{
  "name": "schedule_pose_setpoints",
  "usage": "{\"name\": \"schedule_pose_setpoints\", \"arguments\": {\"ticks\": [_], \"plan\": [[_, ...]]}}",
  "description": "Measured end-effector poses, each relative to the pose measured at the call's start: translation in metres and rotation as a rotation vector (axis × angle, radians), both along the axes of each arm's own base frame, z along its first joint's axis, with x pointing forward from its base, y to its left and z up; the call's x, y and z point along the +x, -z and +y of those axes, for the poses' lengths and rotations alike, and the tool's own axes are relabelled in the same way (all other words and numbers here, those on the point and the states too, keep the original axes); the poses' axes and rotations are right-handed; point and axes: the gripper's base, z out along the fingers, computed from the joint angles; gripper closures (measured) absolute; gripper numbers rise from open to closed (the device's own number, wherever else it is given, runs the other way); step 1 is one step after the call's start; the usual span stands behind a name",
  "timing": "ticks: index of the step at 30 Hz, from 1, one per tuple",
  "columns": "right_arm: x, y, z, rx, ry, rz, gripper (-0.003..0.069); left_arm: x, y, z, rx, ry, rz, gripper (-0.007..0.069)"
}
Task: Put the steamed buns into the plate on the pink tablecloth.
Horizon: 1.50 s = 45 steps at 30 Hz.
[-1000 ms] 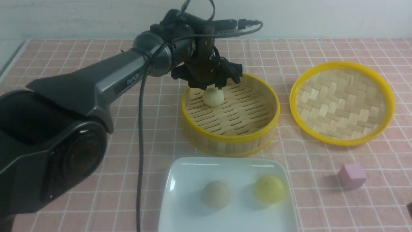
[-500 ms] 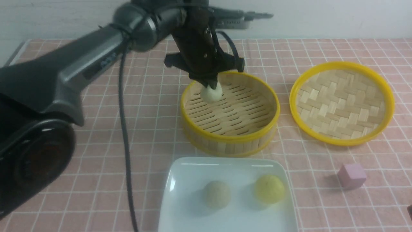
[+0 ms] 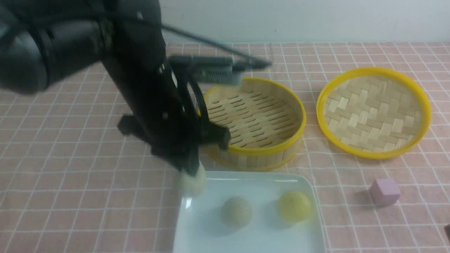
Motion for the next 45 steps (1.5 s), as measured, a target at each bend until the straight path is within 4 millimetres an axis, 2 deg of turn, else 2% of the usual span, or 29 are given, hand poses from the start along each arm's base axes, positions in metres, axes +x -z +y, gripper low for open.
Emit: {"name": "schedule_pose_setpoints", "arguments": {"ticks": [3, 4, 6, 11, 14, 18, 22, 25, 27, 29, 31, 36, 45], "plan": [[0.0, 0.0, 0.0, 0.0, 0.0, 0.0, 0.0539, -0.024, 0.036, -0.011, 0.011, 0.012, 0.077, 0.0593], [0.0, 0.0, 0.0, 0.0, 0.0, 0.0, 0.0539, -0.024, 0.038, -0.011, 0.012, 0.008, 0.081, 0.0593], [0.0, 0.0, 0.0, 0.001, 0.0, -0.001, 0.0536, -0.035, 0.057, -0.021, 0.029, 0.01, 0.103, 0.0584], [0.001, -0.001, 0.0, 0.005, -0.001, -0.009, 0.0533, -0.035, 0.075, -0.037, 0.034, 0.007, 0.072, 0.0542], [-0.002, 0.0, -0.001, 0.002, 0.001, 0.01, 0.0545, -0.035, 0.085, -0.043, 0.047, 0.012, 0.074, 0.0449], [-0.014, -0.011, -0.008, 0.009, 0.005, 0.004, 0.0618, -0.034, 0.079, -0.045, 0.051, 0.02, 0.072, 0.033], [-0.044, -0.028, -0.025, 0.074, 0.025, -0.08, 0.0668, -0.025, 0.061, -0.05, 0.057, 0.043, 0.035, 0.0221], [-0.061, -0.028, -0.035, 0.111, 0.031, -0.156, 0.0672, -0.021, 0.052, -0.052, 0.056, 0.052, 0.005, 0.0197], [-0.069, -0.02, -0.04, 0.142, 0.031, -0.231, 0.0671, -0.019, 0.048, -0.053, 0.051, 0.054, -0.008, 0.0192], [-0.068, -0.012, -0.04, 0.18, 0.026, -0.307, 0.0671, -0.018, 0.046, -0.054, 0.047, 0.055, -0.014, 0.019], [-0.06, 0.004, -0.034, 0.256, 0.007, -0.424, 0.0669, -0.018, 0.045, -0.054, 0.049, 0.055, -0.012, 0.0189], [-0.049, 0.021, -0.025, 0.315, -0.011, -0.519, 0.0663, -0.019, 0.045, -0.053, 0.06, 0.057, 0.0, 0.0189], [-0.046, 0.032, -0.024, 0.312, -0.013, -0.513, 0.0653, -0.019, 0.046, -0.053, 0.062, 0.057, 0.002, 0.0189]]}}
